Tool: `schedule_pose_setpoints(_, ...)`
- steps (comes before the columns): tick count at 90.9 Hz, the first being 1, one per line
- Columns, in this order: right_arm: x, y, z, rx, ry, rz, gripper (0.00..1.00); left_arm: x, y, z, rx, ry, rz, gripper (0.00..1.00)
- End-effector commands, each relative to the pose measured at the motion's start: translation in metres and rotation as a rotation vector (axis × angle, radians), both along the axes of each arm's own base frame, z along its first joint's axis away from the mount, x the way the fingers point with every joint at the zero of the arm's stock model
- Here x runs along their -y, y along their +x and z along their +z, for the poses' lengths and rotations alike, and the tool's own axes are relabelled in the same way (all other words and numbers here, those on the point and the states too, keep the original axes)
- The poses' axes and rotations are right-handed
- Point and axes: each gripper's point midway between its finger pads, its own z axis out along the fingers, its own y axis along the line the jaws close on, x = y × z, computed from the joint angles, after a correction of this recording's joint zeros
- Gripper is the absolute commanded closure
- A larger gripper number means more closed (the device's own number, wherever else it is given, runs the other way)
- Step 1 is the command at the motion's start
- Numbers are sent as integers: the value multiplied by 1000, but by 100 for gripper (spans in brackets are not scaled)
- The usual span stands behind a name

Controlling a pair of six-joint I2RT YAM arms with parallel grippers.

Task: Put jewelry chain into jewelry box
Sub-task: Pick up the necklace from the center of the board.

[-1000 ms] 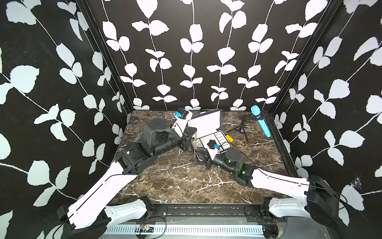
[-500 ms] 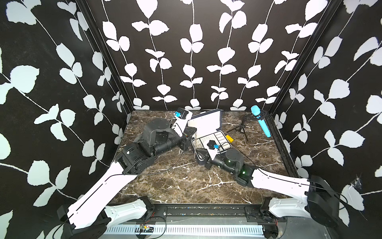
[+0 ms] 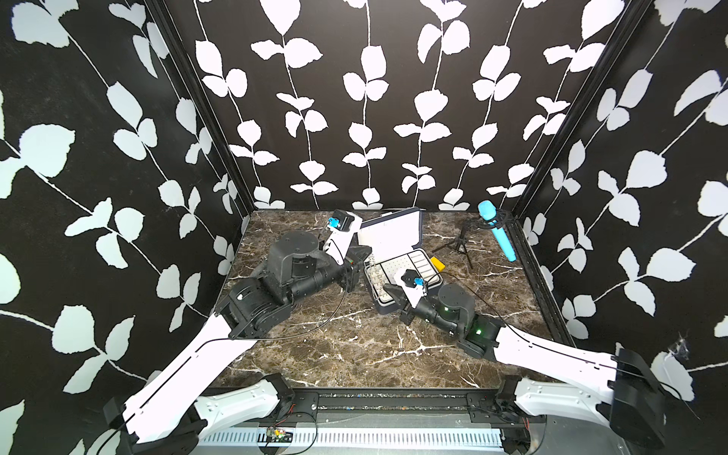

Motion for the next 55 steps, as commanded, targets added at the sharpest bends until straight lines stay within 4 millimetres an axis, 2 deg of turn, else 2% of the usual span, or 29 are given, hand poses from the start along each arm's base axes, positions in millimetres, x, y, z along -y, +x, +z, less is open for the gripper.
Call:
schedule_pose_setpoints(1, 13, 3, 11, 37, -59, -53, 100, 3, -9, -1, -1, -49, -42, 100)
schedule_pose_setpoints(15, 28, 4, 30, 85, -71, -98, 100, 11, -16, -26, -53, -83, -85, 100)
schedule_pose_setpoints(27, 31, 0, 40, 101, -68, -88, 100, 21, -15, -51, -120, -91, -110, 100)
schedule_pose_setpoints(34, 34, 0, 44, 105, -60, -96, 100, 27, -15, -60, -155, -91, -124, 85)
schedule_pose_setpoints(43, 37, -2, 46, 104, -55, -98, 100, 34, -14, -67, -186, -93, -139, 61)
schedule_pose_setpoints(55, 40, -3, 48, 106, -53, -105, 100, 37, -13, -70, -204, -89, -142, 43)
